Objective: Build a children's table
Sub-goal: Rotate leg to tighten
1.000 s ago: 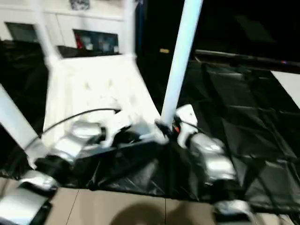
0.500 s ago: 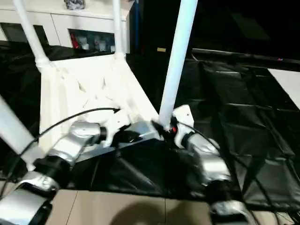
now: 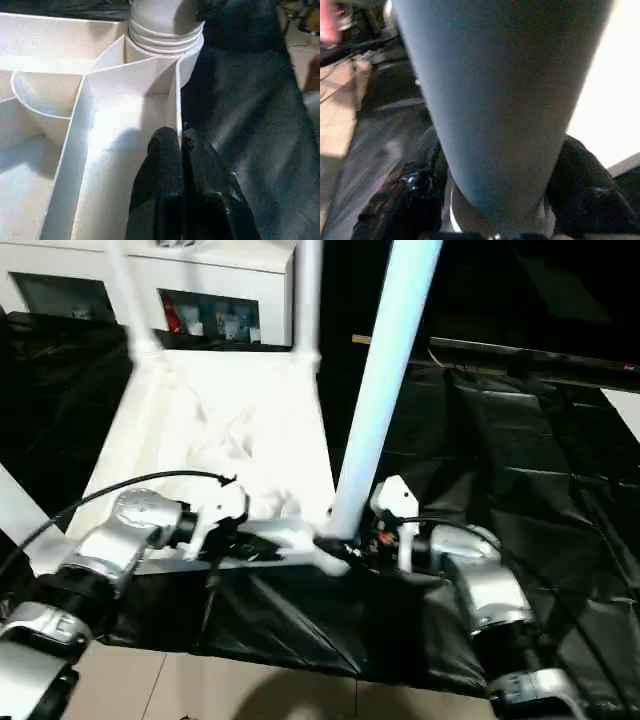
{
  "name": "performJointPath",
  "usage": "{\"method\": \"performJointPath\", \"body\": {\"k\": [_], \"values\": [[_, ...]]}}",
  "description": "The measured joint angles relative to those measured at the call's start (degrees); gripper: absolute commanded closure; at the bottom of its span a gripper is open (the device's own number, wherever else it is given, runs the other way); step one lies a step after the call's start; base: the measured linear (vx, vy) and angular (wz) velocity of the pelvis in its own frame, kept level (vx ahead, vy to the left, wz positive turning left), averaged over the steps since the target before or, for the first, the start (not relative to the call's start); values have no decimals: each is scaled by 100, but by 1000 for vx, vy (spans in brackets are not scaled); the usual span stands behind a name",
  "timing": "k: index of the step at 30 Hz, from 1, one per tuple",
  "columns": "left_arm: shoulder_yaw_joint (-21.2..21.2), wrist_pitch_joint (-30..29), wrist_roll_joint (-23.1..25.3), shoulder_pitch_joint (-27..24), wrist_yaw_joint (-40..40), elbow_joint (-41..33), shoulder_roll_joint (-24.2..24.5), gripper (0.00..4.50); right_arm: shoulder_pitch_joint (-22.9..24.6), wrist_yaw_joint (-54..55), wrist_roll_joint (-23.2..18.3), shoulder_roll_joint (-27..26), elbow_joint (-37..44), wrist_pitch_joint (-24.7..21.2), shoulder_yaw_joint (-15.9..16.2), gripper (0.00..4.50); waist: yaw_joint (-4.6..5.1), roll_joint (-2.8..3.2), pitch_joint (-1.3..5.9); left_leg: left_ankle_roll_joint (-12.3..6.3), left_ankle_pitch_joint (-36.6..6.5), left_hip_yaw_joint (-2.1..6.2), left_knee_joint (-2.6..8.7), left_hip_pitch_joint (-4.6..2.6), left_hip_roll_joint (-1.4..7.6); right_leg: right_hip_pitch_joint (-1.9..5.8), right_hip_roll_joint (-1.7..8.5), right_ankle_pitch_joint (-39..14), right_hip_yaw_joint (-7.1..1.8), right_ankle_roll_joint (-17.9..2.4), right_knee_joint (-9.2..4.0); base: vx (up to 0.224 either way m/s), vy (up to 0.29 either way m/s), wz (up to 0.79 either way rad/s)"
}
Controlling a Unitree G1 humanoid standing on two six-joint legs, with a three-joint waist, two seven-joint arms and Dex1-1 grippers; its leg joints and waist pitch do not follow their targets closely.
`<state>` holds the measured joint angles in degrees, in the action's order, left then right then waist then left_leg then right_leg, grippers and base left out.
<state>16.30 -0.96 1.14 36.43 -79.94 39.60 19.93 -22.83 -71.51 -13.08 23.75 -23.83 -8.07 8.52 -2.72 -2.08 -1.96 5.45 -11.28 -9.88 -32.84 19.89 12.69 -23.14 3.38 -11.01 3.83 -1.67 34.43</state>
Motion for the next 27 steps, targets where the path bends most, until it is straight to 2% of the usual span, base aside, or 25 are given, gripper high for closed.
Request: {"method": "performJointPath", "body": {"k": [4, 12, 16, 21, 25, 27], "values": [[28, 106, -5, 5, -216, 51, 33, 450, -104, -338, 29, 174, 47, -47, 199, 244, -67, 0, -1, 2, 0, -4, -15, -1, 8, 0, 0, 0, 2, 0, 16, 0, 0, 0], [25, 130, -41, 28, -267, 141, 69, 450, -132, -382, 60, 117, 58, -87, 236, 251, -78, -1, -1, 30, -16, -3, -41, -2, 10, 0, 1, 0, 0, 1, 41, 0, 0, 0], [23, 110, 6, 29, 13, 169, -50, 450, 64, 41, 20, -79, 139, -175, 22, 251, -69, -3, -1, 33, -18, -1, -62, -7, 12, 4, 2, 1, -3, 2, 54, 0, 0, 0], [-90, -212, 158, 54, 996, 192, -342, 450, 208, 1410, 56, -568, -21, -162, -436, 252, -19, -20, -6, 42, -15, -1, -64, -73, 7, 35, 5, -19, -12, 44, 55, 0, 0, 0], [-196, -579, 378, 54, 1942, 192, -805, 450, 99, 2821, 312, -1111, -379, 26, -752, 255, 112, -20, 0, 43, -15, 14, -66, -90, -1, 65, 11, -22, -13, 48, 29, 0, 0, 0], [-210, -686, 438, 57, 2282, 193, -963, 450, 12, 3320, 431, -1276, -503, 54, -829, 255, 146, -9, 6, 42, -15, 25, -59, -89, -4, 72, 11, -22, -2, 49, -8, 0, 0, 0]]}}
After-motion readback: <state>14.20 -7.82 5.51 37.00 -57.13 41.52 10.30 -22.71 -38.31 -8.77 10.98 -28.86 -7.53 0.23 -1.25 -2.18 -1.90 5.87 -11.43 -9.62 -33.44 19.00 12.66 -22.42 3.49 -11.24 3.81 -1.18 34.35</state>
